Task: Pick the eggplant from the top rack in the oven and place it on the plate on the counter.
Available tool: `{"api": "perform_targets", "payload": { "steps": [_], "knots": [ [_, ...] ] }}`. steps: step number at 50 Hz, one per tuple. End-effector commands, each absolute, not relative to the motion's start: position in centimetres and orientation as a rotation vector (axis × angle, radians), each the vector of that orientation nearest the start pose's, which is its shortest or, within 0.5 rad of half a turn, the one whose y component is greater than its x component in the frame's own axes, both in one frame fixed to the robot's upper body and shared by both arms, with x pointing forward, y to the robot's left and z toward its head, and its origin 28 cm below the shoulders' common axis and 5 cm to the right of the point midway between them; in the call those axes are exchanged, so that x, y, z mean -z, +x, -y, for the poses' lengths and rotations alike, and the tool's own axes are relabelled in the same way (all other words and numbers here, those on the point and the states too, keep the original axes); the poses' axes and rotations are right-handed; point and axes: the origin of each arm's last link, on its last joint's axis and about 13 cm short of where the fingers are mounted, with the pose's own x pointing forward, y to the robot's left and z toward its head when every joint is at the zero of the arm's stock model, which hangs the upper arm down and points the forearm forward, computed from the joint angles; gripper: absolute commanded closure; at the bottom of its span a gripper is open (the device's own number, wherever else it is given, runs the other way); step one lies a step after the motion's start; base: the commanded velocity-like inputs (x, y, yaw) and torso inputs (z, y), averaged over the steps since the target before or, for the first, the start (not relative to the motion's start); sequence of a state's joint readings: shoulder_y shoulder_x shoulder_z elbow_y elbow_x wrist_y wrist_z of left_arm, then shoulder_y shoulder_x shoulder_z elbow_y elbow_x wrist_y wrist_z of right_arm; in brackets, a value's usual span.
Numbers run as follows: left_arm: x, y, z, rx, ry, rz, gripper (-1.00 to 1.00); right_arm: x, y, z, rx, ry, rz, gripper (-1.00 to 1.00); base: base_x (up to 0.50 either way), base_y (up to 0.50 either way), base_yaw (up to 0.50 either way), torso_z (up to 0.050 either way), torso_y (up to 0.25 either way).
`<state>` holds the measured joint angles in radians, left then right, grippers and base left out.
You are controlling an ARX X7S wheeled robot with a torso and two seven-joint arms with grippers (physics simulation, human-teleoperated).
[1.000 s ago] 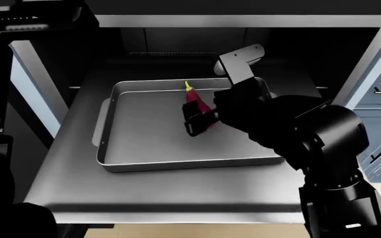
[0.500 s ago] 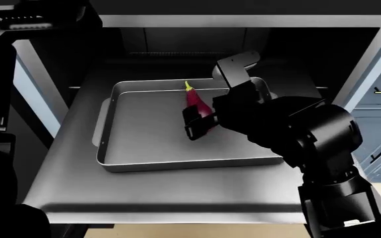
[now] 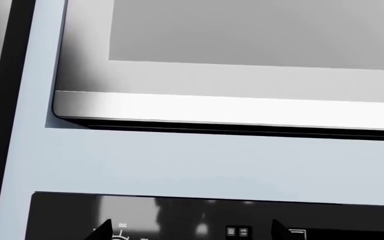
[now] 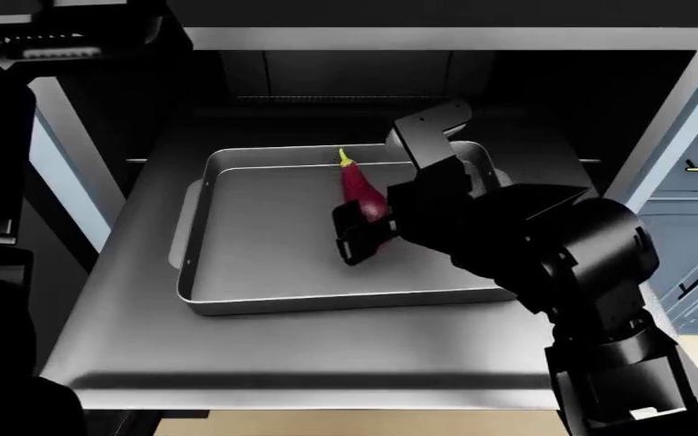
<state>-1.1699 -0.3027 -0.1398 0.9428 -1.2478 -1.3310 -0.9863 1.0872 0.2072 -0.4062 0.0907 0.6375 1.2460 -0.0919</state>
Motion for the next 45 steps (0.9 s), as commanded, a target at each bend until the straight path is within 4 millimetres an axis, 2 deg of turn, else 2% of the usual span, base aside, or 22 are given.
{"api": "perform_targets", "payload": {
  "steps": [1, 21, 45],
  "knots": [
    [-33.2, 18.3, -19.9, -0.004, -0.039, 0.675, -1.0, -22.4, 34.0, 7.1, -0.597, -0.124, -0.411, 1.0, 0.0, 0.0, 0.0, 0.0, 0.0],
    [-33.2, 18.2, -19.9, -0.003, -0.042, 0.674, -1.0, -22.3, 33.9, 7.1, -0.6, -0.114, -0.405, 1.0, 0.0, 0.0, 0.0, 0.0, 0.0],
    [-33.2, 18.1, -19.7, 0.007, -0.048, 0.673, -1.0, -24.1, 33.6, 7.2, -0.596, -0.118, -0.341, 1.0, 0.0, 0.0, 0.0, 0.0, 0.0]
  ]
}}
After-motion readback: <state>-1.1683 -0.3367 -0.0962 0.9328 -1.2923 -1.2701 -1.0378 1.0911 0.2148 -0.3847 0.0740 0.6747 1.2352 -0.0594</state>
